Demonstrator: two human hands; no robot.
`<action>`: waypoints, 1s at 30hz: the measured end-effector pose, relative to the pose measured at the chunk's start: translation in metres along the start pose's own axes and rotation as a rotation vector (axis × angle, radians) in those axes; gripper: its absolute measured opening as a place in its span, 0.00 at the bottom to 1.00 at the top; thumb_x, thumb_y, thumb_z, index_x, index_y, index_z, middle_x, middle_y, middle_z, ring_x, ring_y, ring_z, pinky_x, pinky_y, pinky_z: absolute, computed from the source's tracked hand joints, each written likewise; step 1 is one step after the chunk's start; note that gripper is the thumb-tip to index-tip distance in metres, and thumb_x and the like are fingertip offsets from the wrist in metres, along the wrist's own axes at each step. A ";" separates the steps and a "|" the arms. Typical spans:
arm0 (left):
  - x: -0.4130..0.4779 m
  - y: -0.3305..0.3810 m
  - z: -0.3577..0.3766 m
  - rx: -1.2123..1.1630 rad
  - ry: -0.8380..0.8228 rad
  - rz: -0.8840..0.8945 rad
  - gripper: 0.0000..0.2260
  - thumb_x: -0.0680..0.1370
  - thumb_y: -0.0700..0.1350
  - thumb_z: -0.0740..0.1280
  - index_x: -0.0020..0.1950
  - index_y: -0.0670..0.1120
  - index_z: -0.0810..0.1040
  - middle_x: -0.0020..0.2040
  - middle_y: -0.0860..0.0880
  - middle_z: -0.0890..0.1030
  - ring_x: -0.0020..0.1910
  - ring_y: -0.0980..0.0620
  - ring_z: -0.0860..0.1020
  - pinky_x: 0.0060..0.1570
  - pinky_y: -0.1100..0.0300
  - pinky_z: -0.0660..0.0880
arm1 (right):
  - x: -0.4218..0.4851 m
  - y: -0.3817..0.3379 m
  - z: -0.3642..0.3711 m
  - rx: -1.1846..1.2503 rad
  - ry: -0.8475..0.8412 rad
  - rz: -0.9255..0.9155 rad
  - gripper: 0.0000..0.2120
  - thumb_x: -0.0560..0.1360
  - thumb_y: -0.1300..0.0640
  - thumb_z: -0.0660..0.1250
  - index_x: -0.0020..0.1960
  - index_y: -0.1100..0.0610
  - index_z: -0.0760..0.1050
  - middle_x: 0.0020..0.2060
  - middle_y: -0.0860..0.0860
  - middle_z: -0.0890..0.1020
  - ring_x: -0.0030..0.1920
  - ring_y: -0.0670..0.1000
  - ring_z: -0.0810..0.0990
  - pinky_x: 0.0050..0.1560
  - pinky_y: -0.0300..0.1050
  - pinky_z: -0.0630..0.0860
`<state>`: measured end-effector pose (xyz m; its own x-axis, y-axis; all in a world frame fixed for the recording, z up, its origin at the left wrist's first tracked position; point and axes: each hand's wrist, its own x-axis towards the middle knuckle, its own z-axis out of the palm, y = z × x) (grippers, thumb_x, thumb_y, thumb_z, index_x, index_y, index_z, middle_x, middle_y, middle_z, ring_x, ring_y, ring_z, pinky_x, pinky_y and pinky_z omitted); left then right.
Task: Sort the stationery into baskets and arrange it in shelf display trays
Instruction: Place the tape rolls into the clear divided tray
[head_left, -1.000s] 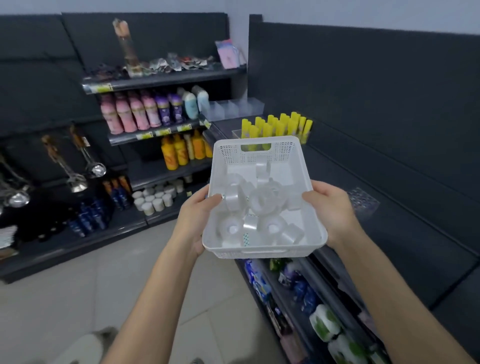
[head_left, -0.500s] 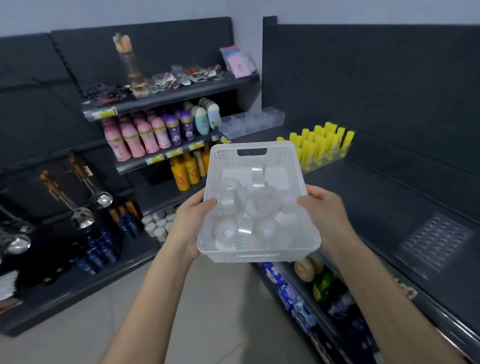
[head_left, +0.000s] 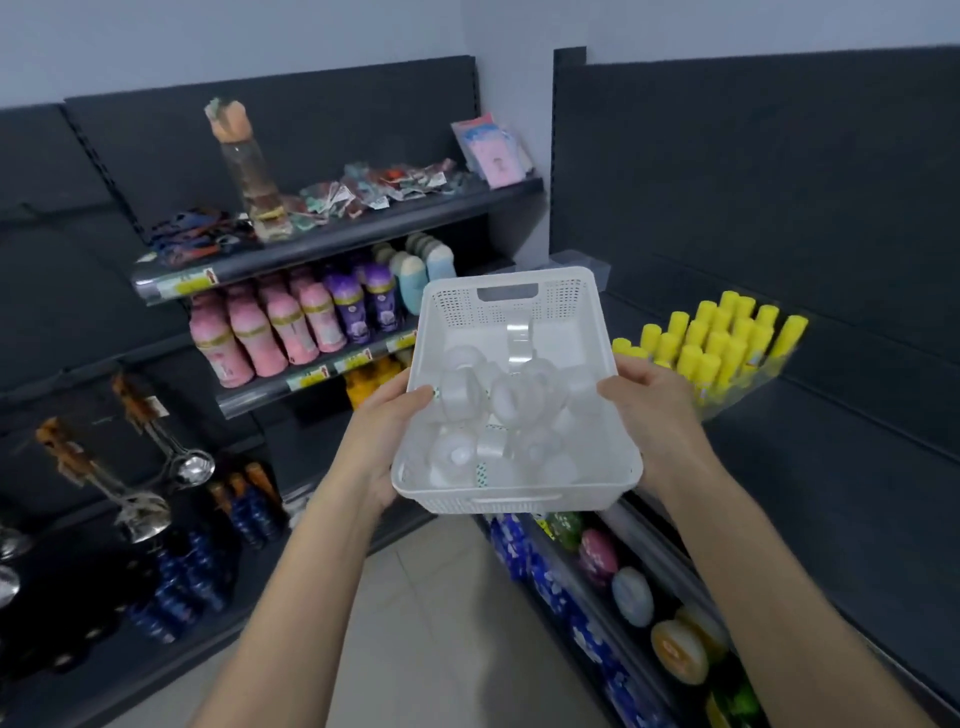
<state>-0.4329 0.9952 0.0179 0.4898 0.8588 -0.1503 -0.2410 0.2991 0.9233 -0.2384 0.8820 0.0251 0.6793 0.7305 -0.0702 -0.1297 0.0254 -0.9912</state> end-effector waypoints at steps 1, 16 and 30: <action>0.015 0.004 -0.001 0.002 -0.006 0.000 0.14 0.78 0.36 0.62 0.62 0.43 0.79 0.54 0.41 0.83 0.49 0.42 0.83 0.38 0.52 0.80 | 0.013 0.000 0.005 -0.005 0.005 0.000 0.19 0.70 0.71 0.59 0.43 0.51 0.83 0.38 0.49 0.86 0.37 0.52 0.84 0.34 0.43 0.79; 0.227 0.026 0.002 0.108 -0.248 -0.101 0.14 0.77 0.34 0.62 0.61 0.43 0.79 0.53 0.39 0.83 0.49 0.39 0.83 0.43 0.49 0.80 | 0.150 0.009 0.051 -0.047 0.264 0.002 0.19 0.70 0.71 0.60 0.48 0.52 0.83 0.39 0.47 0.86 0.42 0.54 0.85 0.41 0.53 0.82; 0.389 0.025 0.034 0.378 -0.614 -0.160 0.13 0.78 0.40 0.64 0.52 0.55 0.84 0.51 0.50 0.85 0.49 0.48 0.84 0.46 0.54 0.79 | 0.220 0.015 0.086 -0.047 0.698 0.056 0.20 0.70 0.72 0.59 0.42 0.53 0.84 0.40 0.53 0.86 0.39 0.57 0.84 0.40 0.58 0.81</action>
<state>-0.2204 1.3224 -0.0052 0.9020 0.3965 -0.1707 0.1233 0.1424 0.9821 -0.1534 1.1016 0.0047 0.9795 0.1205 -0.1613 -0.1575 -0.0403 -0.9867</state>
